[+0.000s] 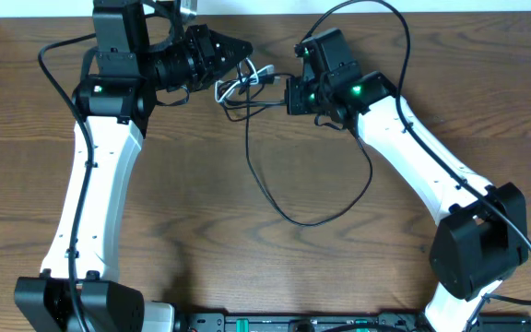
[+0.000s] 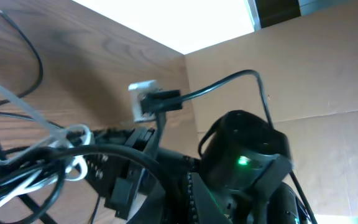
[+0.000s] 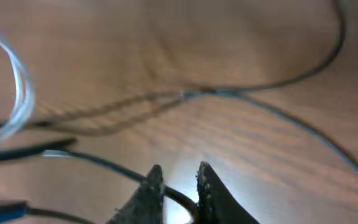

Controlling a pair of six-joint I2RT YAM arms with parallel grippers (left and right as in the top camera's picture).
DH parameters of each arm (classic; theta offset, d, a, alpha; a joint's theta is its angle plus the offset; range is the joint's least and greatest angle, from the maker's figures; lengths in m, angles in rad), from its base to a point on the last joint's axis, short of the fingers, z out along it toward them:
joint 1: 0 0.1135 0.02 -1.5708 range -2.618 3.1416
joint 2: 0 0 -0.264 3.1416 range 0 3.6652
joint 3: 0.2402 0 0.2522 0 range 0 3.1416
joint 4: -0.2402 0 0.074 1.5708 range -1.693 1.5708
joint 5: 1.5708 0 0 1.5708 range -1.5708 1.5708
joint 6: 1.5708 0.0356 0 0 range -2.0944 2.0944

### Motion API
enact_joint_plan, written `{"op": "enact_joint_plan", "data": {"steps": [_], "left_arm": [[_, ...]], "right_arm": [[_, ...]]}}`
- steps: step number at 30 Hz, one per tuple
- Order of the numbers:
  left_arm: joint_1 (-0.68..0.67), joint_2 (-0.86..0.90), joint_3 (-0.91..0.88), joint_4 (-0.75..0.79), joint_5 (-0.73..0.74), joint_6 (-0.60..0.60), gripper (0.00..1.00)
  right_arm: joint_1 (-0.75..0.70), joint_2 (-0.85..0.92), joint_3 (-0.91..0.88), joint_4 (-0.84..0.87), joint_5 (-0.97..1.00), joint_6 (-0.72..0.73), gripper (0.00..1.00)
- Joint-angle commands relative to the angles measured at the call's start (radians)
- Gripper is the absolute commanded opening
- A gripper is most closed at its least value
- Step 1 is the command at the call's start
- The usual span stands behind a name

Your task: Untangle cables

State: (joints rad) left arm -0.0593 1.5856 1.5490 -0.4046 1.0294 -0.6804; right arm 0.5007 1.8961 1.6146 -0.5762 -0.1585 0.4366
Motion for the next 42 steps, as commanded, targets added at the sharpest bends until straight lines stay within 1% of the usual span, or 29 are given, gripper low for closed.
{"op": "enact_joint_plan", "data": {"steps": [1, 2, 5, 6, 8, 9, 11, 14, 15, 17, 19, 21, 22, 24, 28, 32, 35, 36, 37, 39, 41, 42], "left_arm": [[0.002, -0.018, 0.016, 0.002, 0.005, 0.014, 0.08], [0.002, -0.018, 0.016, 0.002, 0.005, 0.014, 0.07], [0.002, -0.018, 0.016, 0.002, 0.005, 0.014, 0.08], [0.002, -0.018, 0.016, 0.002, 0.005, 0.014, 0.08], [0.002, -0.018, 0.016, 0.003, 0.005, 0.014, 0.07], [0.002, -0.018, 0.016, 0.002, 0.005, 0.012, 0.08], [0.002, -0.018, 0.016, 0.002, 0.006, -0.015, 0.07], [0.002, -0.018, 0.016, 0.003, 0.006, -0.105, 0.07], [0.002, -0.018, 0.016, 0.003, 0.008, -0.131, 0.07], [0.002, -0.018, 0.016, 0.003, 0.018, -0.175, 0.08], [0.002, -0.018, 0.016, 0.003, 0.025, -0.195, 0.08], [0.002, -0.018, 0.016, 0.003, 0.024, -0.193, 0.07], [0.004, -0.018, 0.016, 0.003, 0.024, -0.193, 0.07], [0.010, -0.018, 0.016, 0.003, 0.020, -0.164, 0.07], [0.044, -0.018, 0.016, -0.005, -0.053, -0.052, 0.08], [0.092, -0.018, 0.016, -0.089, -0.241, 0.045, 0.07], [0.120, -0.018, 0.016, -0.183, -0.399, 0.131, 0.08], [0.126, -0.018, 0.016, -0.214, -0.449, 0.156, 0.08], [0.137, -0.018, 0.016, -0.288, -0.572, 0.197, 0.08], [0.142, -0.018, 0.016, -0.348, -0.678, 0.232, 0.08], [0.142, -0.018, 0.016, -0.406, -0.774, 0.252, 0.07], [0.142, -0.018, 0.016, -0.432, -0.798, 0.275, 0.07]], "right_arm": [[0.001, -0.023, 0.006, 0.056, 0.017, -0.032, 0.04], [0.001, -0.023, 0.006, 0.064, 0.017, -0.034, 0.01], [-0.003, -0.023, 0.006, 0.068, 0.017, -0.048, 0.01], [-0.004, -0.023, 0.006, 0.068, 0.018, -0.056, 0.03], [-0.005, -0.023, 0.006, 0.073, 0.017, -0.082, 0.19], [-0.005, -0.023, 0.006, 0.089, 0.017, -0.101, 0.37], [-0.005, -0.023, 0.006, 0.116, 0.017, -0.121, 0.43], [-0.005, -0.019, 0.006, 0.166, 0.018, -0.124, 0.45], [-0.005, -0.017, 0.006, 0.186, 0.018, -0.124, 0.44], [-0.005, -0.010, 0.006, 0.216, 0.034, -0.124, 0.37], [-0.005, -0.003, 0.006, 0.220, 0.088, -0.115, 0.23], [-0.010, -0.003, 0.006, 0.187, 0.178, -0.090, 0.07], [-0.016, -0.003, 0.006, 0.164, 0.222, -0.072, 0.01], [-0.038, -0.005, 0.006, 0.108, 0.284, -0.051, 0.01], [-0.116, -0.011, 0.006, -0.005, 0.290, -0.042, 0.01], [-0.220, -0.031, 0.006, -0.123, 0.268, -0.030, 0.01], [-0.311, -0.045, 0.006, -0.211, 0.208, -0.035, 0.01], [-0.344, -0.047, 0.006, -0.237, 0.171, -0.053, 0.01], [-0.398, -0.050, 0.006, -0.279, 0.079, -0.099, 0.01], [-0.449, -0.050, 0.006, -0.319, -0.028, -0.157, 0.01], [-0.487, -0.050, 0.006, -0.354, -0.091, -0.194, 0.01], [-0.500, -0.050, 0.006, -0.371, -0.101, -0.204, 0.01]]}}
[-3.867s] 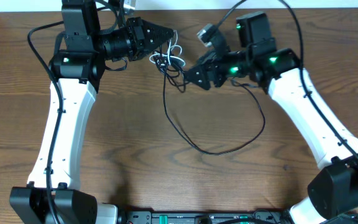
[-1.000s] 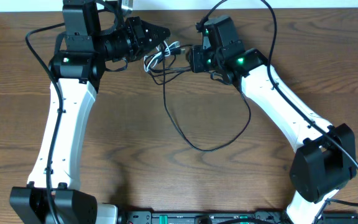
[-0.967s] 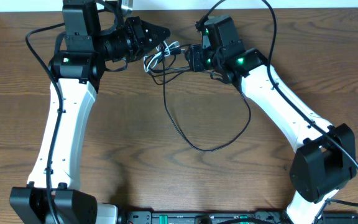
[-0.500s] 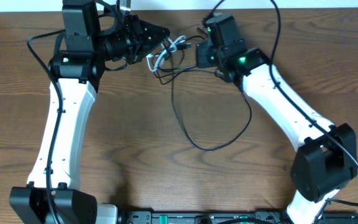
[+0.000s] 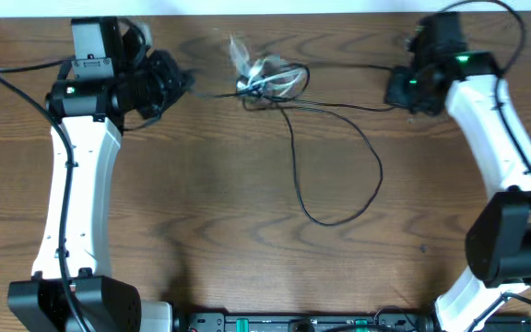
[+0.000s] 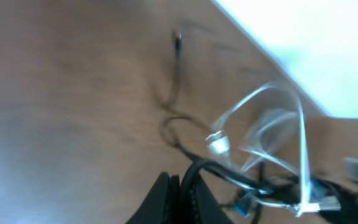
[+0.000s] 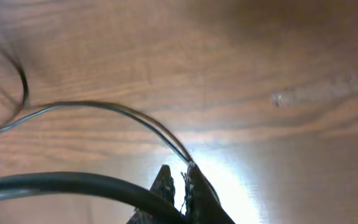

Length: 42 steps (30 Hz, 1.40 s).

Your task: Untangle cables

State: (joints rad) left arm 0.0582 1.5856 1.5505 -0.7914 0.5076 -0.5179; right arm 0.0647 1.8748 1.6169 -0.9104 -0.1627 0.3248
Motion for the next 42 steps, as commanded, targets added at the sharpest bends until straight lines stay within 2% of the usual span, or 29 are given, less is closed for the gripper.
{"op": "enact_joint_plan", "data": {"steps": [1, 10, 17, 23, 28, 42], "left_arm": [[0.025, -0.018, 0.015, -0.064, -0.282, 0.137, 0.08], [-0.004, -0.018, 0.015, -0.164, -0.272, 0.221, 0.07], [-0.083, -0.018, 0.015, -0.169, -0.162, 0.341, 0.07], [-0.127, -0.034, 0.018, -0.148, -0.142, 0.353, 0.07], [-0.127, -0.095, 0.019, -0.087, -0.046, 0.353, 0.07], [-0.127, -0.310, 0.019, 0.154, 0.332, 0.313, 0.07]], "right_arm": [[-0.077, -0.028, 0.004, -0.054, -0.108, -0.099, 0.01], [-0.091, -0.028, 0.004, -0.138, -0.156, -0.166, 0.01], [-0.097, -0.028, 0.004, -0.206, -0.138, -0.201, 0.01], [-0.099, -0.028, 0.004, -0.277, 0.061, -0.135, 0.01], [-0.098, -0.028, 0.004, -0.290, 0.134, -0.069, 0.01], [-0.097, -0.028, 0.004, -0.277, 0.134, -0.095, 0.01]]}}
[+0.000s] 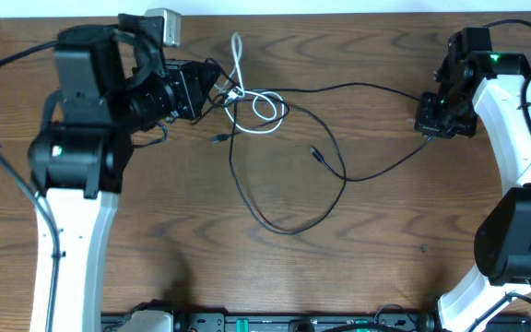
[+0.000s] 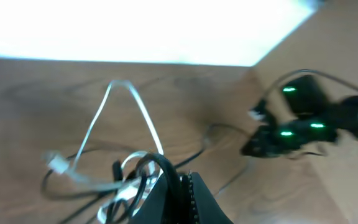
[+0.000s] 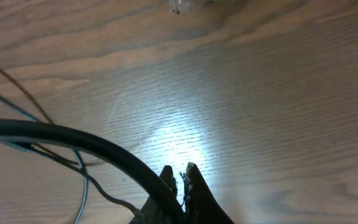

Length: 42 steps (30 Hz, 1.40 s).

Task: Untangle cables
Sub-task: 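Move the right gripper back toward the bundle held by the left gripper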

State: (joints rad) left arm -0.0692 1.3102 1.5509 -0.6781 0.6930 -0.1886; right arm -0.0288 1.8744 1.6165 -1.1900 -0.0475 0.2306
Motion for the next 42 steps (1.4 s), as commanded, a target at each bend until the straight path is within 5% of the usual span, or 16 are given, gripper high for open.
{"op": "enact_joint_plan", "data": {"steps": [1, 15, 22, 23, 26, 27, 33, 42], "left_arm": [[0.000, -0.043, 0.019, 0.060, 0.169, -0.020, 0.07], [0.000, -0.100, 0.019, 0.306, 0.131, -0.242, 0.07], [0.000, -0.090, 0.019, 0.356, 0.129, -0.343, 0.08], [0.000, -0.090, 0.019, 0.359, 0.130, -0.352, 0.07], [-0.009, -0.089, 0.018, 0.358, 0.130, -0.367, 0.08], [-0.014, -0.087, 0.018, 0.358, 0.129, -0.367, 0.08], [-0.053, -0.058, 0.018, 0.359, 0.129, -0.367, 0.08], [-0.125, 0.035, 0.018, 0.359, 0.129, -0.376, 0.08]], "right_arm": [[-0.003, -0.027, 0.005, 0.005, 0.019, -0.002, 0.01], [-0.024, 0.026, 0.005, 0.045, 0.010, -0.009, 0.01], [-0.012, 0.131, 0.004, 0.104, -0.155, -0.121, 0.01], [-0.011, 0.150, 0.004, 0.109, -0.163, -0.122, 0.06], [-0.010, 0.188, 0.005, 0.115, -0.203, -0.178, 0.87], [-0.012, 0.188, 0.005, 0.117, -0.210, -0.183, 0.98], [-0.015, 0.142, 0.162, 0.019, -0.252, -0.255, 0.99], [0.052, 0.038, 0.333, -0.009, -0.698, -0.532, 0.99]]}}
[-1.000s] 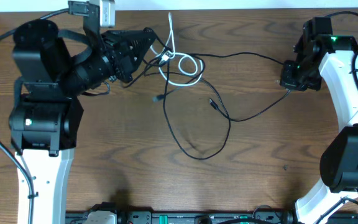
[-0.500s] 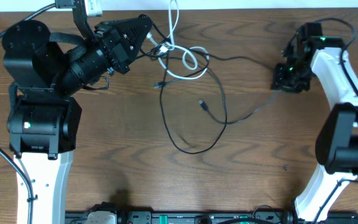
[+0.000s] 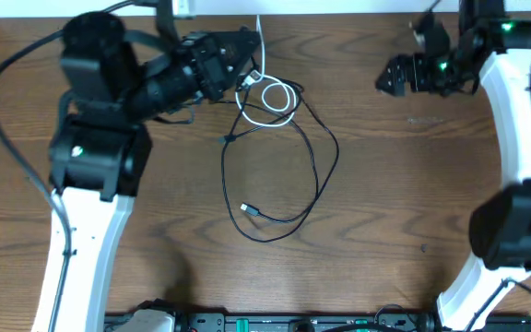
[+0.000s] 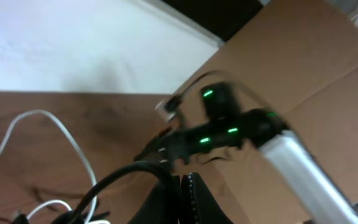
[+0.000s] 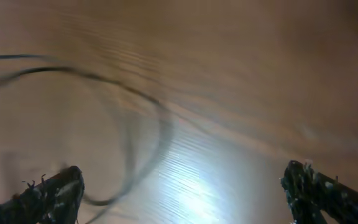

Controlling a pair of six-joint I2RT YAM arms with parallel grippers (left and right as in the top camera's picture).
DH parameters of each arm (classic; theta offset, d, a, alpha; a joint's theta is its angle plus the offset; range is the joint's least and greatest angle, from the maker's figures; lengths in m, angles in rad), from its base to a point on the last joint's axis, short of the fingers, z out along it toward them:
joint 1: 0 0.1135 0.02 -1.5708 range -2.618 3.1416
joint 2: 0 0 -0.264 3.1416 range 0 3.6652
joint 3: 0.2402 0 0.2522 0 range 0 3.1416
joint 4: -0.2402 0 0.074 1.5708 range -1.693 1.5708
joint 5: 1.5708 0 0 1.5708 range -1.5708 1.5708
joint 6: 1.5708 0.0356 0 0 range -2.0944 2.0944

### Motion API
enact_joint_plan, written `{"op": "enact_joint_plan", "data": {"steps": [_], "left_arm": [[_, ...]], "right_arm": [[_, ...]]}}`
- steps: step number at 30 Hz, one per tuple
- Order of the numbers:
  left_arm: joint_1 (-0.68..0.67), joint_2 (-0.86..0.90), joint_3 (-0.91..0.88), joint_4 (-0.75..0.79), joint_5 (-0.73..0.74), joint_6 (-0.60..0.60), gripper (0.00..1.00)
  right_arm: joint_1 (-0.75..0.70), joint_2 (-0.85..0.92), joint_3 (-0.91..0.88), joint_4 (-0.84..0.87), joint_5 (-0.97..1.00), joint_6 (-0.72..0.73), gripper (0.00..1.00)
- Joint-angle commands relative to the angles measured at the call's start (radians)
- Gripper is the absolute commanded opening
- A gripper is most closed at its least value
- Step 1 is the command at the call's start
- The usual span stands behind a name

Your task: Untangle cables

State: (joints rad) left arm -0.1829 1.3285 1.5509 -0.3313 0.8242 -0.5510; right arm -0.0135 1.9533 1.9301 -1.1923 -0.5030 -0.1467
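A white cable (image 3: 275, 97) is coiled at the far middle of the table, crossed by a thin black cable (image 3: 325, 161). The black cable loops toward the front and ends in a plug (image 3: 250, 210) lying on the wood. My left gripper (image 3: 244, 44) hangs above the coil, shut on the black cable (image 4: 126, 182); in the left wrist view its fingertips (image 4: 184, 186) are pressed together and the white cable (image 4: 64, 134) lies below. My right gripper (image 3: 390, 77) is raised at the far right, open and holding nothing, its fingers (image 5: 51, 193) wide apart over blurred black cable (image 5: 160, 124).
The brown wooden table (image 3: 413, 212) ends at a white wall along the far edge. A cardboard panel (image 4: 303, 74) stands behind the right arm (image 4: 229, 127). Both arm bases sit at the near edge.
My right gripper was shut on the black cable at the right; it is now open, farther back, and the cable has fallen into a loop at the centre. My left gripper has moved right.
Both grippers were shut on cables, close together at the tangle. Then they stood far apart with the tangle between them. Later the black cable stretched from the coil to my right gripper. Now that gripper is open and only the left holds it.
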Motion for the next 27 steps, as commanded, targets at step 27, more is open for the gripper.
{"op": "enact_joint_plan", "data": {"steps": [27], "left_arm": [[-0.018, 0.030, 0.018, -0.008, -0.002, -0.031, 0.07]], "right_arm": [[0.310, -0.020, 0.003, 0.079, -0.386, -0.364, 0.89]]}}
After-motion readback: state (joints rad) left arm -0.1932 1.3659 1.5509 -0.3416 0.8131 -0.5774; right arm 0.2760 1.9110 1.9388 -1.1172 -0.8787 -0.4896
